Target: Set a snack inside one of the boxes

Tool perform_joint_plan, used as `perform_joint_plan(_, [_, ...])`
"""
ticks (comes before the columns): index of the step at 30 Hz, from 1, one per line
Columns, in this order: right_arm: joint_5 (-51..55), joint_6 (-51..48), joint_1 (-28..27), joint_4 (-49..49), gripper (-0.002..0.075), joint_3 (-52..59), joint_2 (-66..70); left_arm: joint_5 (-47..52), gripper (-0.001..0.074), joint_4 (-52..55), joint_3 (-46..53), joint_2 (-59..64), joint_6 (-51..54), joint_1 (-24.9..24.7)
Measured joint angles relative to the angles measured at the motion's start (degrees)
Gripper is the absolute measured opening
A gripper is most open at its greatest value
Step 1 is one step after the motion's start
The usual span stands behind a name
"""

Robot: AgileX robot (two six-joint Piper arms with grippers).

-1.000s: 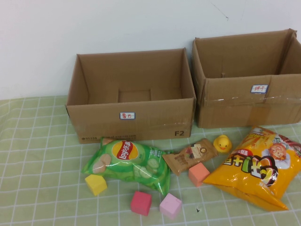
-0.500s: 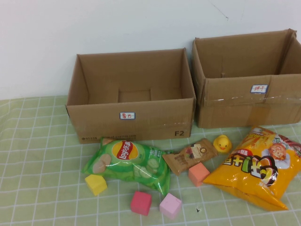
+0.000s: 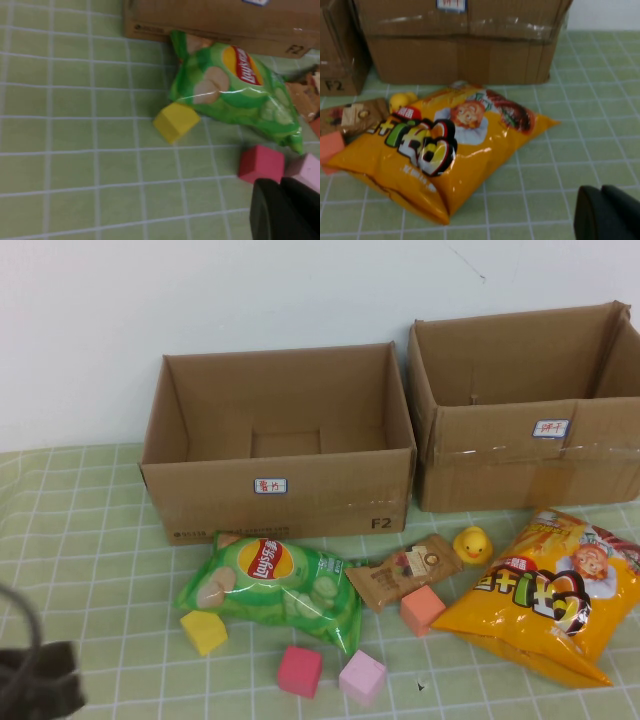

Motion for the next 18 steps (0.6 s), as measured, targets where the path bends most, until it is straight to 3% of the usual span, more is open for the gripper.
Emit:
perform_joint_plan(3, [-0.01, -0.13, 0.00, 0.80, -0.0002, 1.30, 0.00, -3.61, 0.0008, -9.83, 0.00, 6.47, 6.97, 0.00])
perform_joint_plan(5, [-0.32, -0.13, 0.00, 0.95, -0.0002, 1.32, 0.00, -5.70, 0.0066, -15.35, -0.12, 11.50, 13.11, 0.00])
perform_joint_plan(8, [-0.88, -0.13, 0.00, 1.05, -0.0002, 1.41, 0.00, -6.22, 0.0257, -22.39, -2.01, 19.24, 21.60, 0.00])
perform_joint_plan(10, [-0.88, -0.13, 0.00, 1.05, -0.0002, 1.41, 0.00, -5.14, 0.0426, -26.16, -4.50, 24.95, 26.32, 0.00])
perform_joint_plan(13, [-0.88, -0.13, 0.00, 1.39, -0.0002, 1.41, 0.00, -3.14, 0.0593, -29.31, -9.34, 32.77, 31.40, 0.00])
perform_joint_plan(18, [-0.97, -0.13, 0.00, 1.85, -0.0002, 1.41, 0.00, -2.43, 0.0657, -30.00, -16.81, 45.00, 34.81, 0.00])
